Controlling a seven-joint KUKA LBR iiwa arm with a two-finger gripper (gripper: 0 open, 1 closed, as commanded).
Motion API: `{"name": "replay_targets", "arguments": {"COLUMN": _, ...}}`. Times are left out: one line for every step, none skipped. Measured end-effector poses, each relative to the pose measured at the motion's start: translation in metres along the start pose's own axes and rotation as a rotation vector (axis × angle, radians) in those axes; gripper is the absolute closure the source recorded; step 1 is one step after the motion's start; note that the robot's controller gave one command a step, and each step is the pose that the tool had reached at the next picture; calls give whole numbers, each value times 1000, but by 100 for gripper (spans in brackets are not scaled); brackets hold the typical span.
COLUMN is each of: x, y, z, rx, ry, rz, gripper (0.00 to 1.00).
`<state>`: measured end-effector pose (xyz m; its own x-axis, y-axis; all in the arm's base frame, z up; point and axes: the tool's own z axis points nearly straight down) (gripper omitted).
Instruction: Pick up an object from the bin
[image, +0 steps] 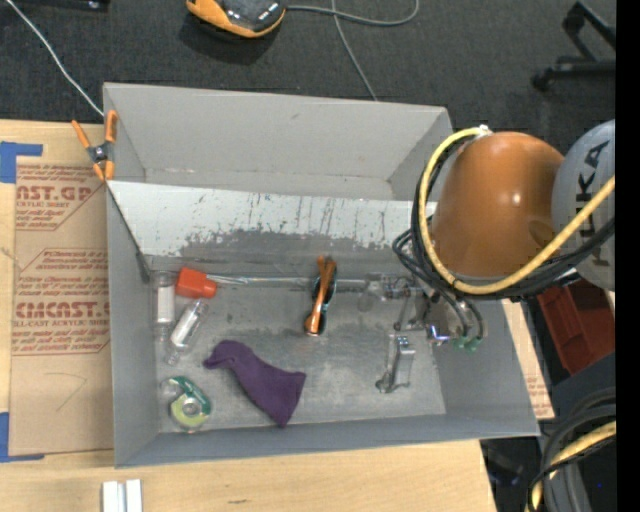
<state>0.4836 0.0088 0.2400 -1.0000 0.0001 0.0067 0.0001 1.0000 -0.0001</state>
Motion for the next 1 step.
{"name": "replay_targets", "arguments": {"x": -1, "y": 0, "z": -4, "rx": 0, "ry": -9, "rz": 0, "gripper": 0}}
